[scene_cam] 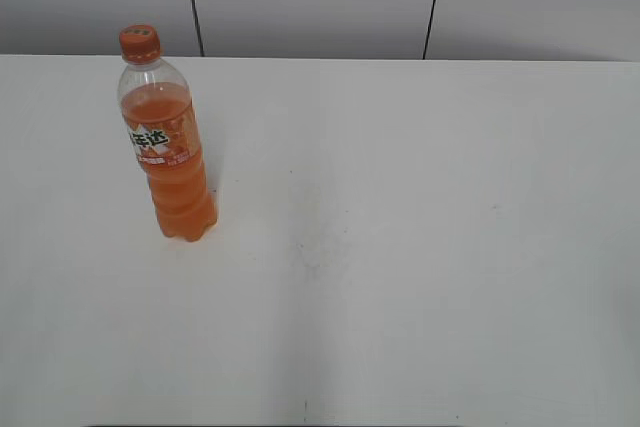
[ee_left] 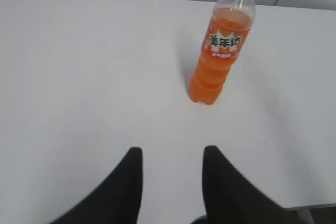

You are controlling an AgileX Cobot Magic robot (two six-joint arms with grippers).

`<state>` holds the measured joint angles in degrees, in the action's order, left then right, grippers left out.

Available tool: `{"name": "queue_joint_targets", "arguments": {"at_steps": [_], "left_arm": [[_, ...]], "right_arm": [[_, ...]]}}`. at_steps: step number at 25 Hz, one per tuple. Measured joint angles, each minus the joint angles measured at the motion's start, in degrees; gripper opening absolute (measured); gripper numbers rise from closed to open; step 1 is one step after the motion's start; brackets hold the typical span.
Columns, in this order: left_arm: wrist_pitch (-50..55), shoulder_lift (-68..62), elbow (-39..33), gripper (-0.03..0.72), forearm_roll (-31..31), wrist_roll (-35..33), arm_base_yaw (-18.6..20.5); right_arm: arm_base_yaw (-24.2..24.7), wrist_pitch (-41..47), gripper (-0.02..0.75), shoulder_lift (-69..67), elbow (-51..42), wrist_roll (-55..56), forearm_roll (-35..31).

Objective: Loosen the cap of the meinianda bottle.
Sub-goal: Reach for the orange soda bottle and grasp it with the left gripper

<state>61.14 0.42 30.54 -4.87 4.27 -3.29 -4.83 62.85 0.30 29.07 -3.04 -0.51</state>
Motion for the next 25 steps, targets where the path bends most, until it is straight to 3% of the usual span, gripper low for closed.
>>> {"name": "queue_joint_targets", "arguments": {"at_steps": [4, 8, 12, 18, 25], "left_arm": [[-1.5, 0.0, 0.5, 0.244, -2.1, 0.0, 0.0], [-5.0, -0.9, 4.7, 0.244, 3.0, -1.4, 0.0], [-11.8, -5.1, 7.0, 0.244, 7.0, -5.5, -0.3], [-27.1, -13.2, 7.0, 0.244, 7.1, -7.3, -2.9], [-49.6, -19.9, -1.8, 0.244, 6.9, -7.5, -3.4]], "right_arm": [[0.0, 0.0, 0.461, 0.0, 0.0, 0.0, 0.5], [0.0, 0.0, 0.461, 0.0, 0.0, 0.0, 0.5], [0.0, 0.0, 0.461, 0.0, 0.0, 0.0, 0.0], [0.0, 0.0, 0.461, 0.0, 0.0, 0.0, 0.5], [0.0, 0.0, 0.461, 0.0, 0.0, 0.0, 0.5]]}}
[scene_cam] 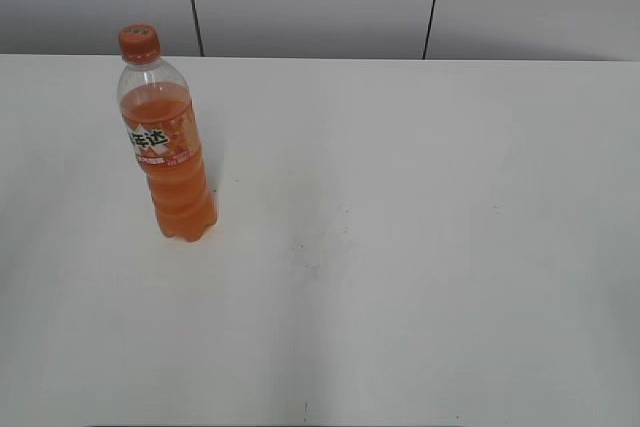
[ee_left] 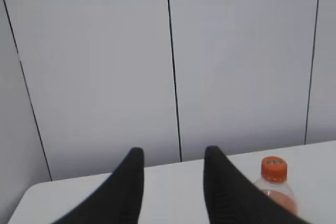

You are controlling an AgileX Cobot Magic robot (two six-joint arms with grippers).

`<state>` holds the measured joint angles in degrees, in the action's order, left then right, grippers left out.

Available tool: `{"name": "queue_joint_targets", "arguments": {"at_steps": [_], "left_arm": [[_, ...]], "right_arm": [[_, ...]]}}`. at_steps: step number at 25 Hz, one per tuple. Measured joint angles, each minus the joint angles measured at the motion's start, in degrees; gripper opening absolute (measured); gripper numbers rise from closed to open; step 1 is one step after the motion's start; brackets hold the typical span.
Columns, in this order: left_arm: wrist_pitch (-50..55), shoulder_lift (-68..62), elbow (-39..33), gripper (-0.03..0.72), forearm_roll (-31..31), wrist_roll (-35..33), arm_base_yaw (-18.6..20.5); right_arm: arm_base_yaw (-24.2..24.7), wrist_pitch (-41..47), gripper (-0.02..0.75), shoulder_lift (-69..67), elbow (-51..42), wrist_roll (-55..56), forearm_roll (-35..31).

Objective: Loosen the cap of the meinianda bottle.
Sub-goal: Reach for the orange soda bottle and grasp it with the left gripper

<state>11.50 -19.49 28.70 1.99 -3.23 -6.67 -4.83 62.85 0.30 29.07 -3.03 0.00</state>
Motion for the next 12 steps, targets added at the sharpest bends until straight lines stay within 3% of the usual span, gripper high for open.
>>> {"name": "queue_joint_targets", "arguments": {"at_steps": [7, 12], "left_arm": [[-7.8, -7.3, -6.2, 0.320, -1.5, 0.0, 0.0], [-18.0, -12.5, -9.8, 0.435, 1.8, 0.1, 0.0]], "right_arm": [[0.0, 0.0, 0.461, 0.0, 0.0, 0.0, 0.0], [0.0, 0.0, 0.461, 0.0, 0.0, 0.0, -0.5]]}}
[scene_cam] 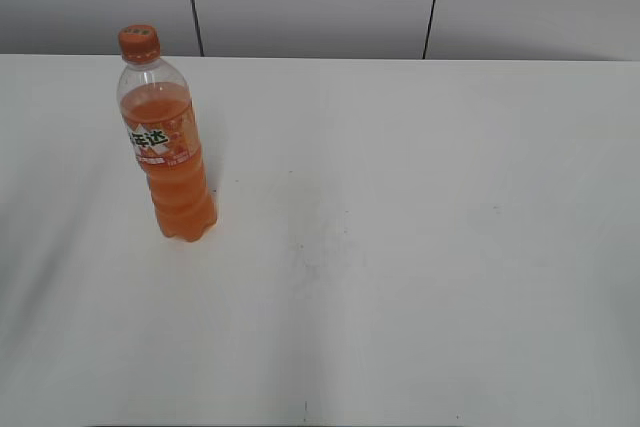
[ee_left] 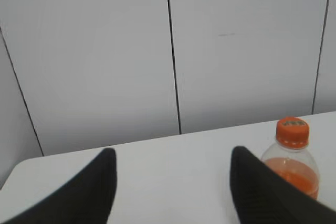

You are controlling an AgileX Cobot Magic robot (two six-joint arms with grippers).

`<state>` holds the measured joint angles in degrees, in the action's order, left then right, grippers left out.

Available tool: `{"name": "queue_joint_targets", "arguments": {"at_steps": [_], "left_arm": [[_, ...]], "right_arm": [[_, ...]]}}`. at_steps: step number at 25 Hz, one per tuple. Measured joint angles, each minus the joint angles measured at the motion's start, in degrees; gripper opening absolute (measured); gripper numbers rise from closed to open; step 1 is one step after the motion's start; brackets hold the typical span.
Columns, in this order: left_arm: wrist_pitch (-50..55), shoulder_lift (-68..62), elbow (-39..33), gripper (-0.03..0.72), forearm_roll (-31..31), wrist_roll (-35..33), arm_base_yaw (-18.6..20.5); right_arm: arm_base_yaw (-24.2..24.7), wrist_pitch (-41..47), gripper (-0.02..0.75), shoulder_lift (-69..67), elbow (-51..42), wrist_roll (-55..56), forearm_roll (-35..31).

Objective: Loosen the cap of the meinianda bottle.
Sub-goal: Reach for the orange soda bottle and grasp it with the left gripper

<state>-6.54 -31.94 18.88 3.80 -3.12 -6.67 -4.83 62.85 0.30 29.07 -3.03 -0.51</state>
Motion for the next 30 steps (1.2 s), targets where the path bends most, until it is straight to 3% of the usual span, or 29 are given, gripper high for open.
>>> {"name": "queue_joint_targets", "arguments": {"at_steps": [8, 17, 21, 25, 30], "left_arm": [[-14.2, -12.0, -2.5, 0.489, 9.4, 9.5, 0.0], [-21.3, -23.8, -2.5, 0.496, 11.7, 10.6, 0.0], [-30.2, -27.3, -2.5, 0.573, 14.1, 12.2, 0.1], [-39.1, -33.7, -2.5, 0.616, 26.3, 18.7, 2.9], [-55.6, -45.1, -2.5, 0.615, 44.9, 26.3, 12.1]], "right_arm": [[0.0, 0.0, 0.461, 0.0, 0.0, 0.0, 0.5], [0.0, 0.0, 0.461, 0.0, 0.0, 0.0, 0.0], [0.0, 0.0, 0.461, 0.0, 0.0, 0.0, 0.5], [0.0, 0.0, 0.461, 0.0, 0.0, 0.0, 0.0], [0.0, 0.0, 0.461, 0.0, 0.0, 0.0, 0.5]]}}
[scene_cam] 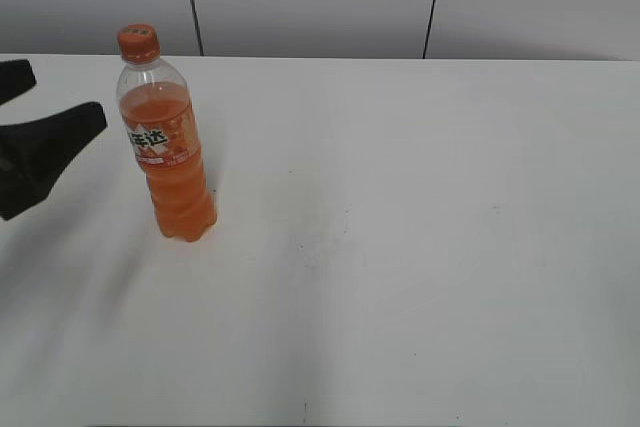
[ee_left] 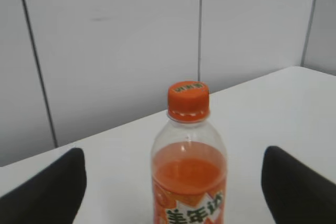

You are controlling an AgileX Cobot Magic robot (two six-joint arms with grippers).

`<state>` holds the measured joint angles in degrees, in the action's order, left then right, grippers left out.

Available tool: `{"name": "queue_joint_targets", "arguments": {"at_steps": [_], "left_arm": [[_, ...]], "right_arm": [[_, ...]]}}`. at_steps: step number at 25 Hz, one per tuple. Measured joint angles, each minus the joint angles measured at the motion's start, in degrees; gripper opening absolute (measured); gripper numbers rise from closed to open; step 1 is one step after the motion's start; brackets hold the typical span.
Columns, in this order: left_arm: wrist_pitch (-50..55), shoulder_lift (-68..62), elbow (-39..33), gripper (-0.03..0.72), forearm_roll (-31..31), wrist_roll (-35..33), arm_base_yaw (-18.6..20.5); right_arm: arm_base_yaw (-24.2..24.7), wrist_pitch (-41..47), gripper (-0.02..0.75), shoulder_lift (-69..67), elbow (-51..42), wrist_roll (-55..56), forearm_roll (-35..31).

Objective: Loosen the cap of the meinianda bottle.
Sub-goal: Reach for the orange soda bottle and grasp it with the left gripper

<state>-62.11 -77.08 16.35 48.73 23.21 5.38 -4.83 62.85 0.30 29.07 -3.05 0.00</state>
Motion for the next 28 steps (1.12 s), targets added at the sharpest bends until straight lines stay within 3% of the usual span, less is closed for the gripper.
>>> {"name": "queue_joint_targets", "arguments": {"at_steps": [3, 6, 13, 20, 28], "left_arm": [[-5.3, -7.3, 1.0, 0.603, 10.0, 2.0, 5.4], [-6.3, -13.5, 4.3, 0.593, 18.6, 3.5, 8.0], [-6.7, -25.3, 9.3, 0.591, 20.6, -0.7, 8.6], [-6.8, -34.4, 20.7, 0.591, 38.9, 3.7, 10.6], [-6.8, -42.7, 32.5, 0.591, 45.5, 7.2, 9.5]], "right_arm": [[0.0, 0.0, 0.461, 0.0, 0.0, 0.0, -0.5], [0.0, 0.0, 0.461, 0.0, 0.0, 0.0, 0.0], [0.0, 0.0, 0.461, 0.0, 0.0, 0.0, 0.0], [0.0, 0.0, 0.461, 0.0, 0.0, 0.1, 0.0], [0.0, 0.0, 0.461, 0.0, 0.0, 0.0, -0.5]]}}
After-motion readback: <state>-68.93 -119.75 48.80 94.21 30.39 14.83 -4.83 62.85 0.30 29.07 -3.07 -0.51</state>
